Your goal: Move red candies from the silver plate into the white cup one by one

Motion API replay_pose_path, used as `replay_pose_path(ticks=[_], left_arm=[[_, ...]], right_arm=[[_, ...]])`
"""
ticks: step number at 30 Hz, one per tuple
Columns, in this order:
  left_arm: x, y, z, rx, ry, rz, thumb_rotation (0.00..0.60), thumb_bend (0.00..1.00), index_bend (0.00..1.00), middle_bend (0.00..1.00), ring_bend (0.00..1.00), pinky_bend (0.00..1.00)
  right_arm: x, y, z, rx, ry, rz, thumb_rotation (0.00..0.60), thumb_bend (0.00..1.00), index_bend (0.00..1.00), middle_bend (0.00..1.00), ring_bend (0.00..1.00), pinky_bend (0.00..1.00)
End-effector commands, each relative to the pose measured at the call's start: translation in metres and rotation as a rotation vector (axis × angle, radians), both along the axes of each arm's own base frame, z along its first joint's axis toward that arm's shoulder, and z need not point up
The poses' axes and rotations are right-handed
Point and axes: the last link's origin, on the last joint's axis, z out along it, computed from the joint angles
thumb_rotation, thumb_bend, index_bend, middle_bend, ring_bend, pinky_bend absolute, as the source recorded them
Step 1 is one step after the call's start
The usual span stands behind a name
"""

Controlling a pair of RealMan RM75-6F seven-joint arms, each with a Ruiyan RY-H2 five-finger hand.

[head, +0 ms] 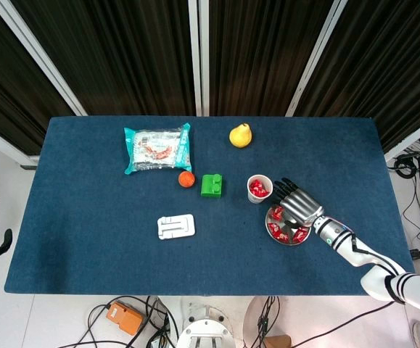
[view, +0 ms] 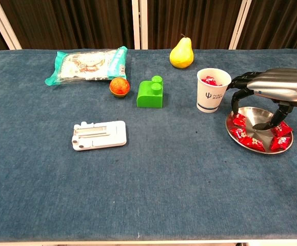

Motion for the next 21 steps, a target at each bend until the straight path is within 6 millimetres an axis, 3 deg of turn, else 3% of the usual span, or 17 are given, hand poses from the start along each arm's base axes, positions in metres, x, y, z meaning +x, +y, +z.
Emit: replay_pose_path(ticks=[1, 21], left_arm=[[-0.0003, 0.0000, 0.0002, 0.000, 0.000, 0.001, 0.600, 0.35, 0.17, 0.00, 0.00, 0.00], [-0.0002, -0.0001, 0.0000, -0.003, 0.002, 0.002, 0.600, 0.35, 0.17, 0.00, 0.00, 0.00]], right_arm=[[-0.0013, 0.0015, -0.0003, 0.008, 0.007, -0.003, 0.600, 0.46, 0.48, 0.11, 0.03, 0.00], [0.0013, 0.0025, -0.0081, 0.016, 0.003, 0.007, 0.600, 0.48, 0.49, 0.11, 0.03, 0.00]])
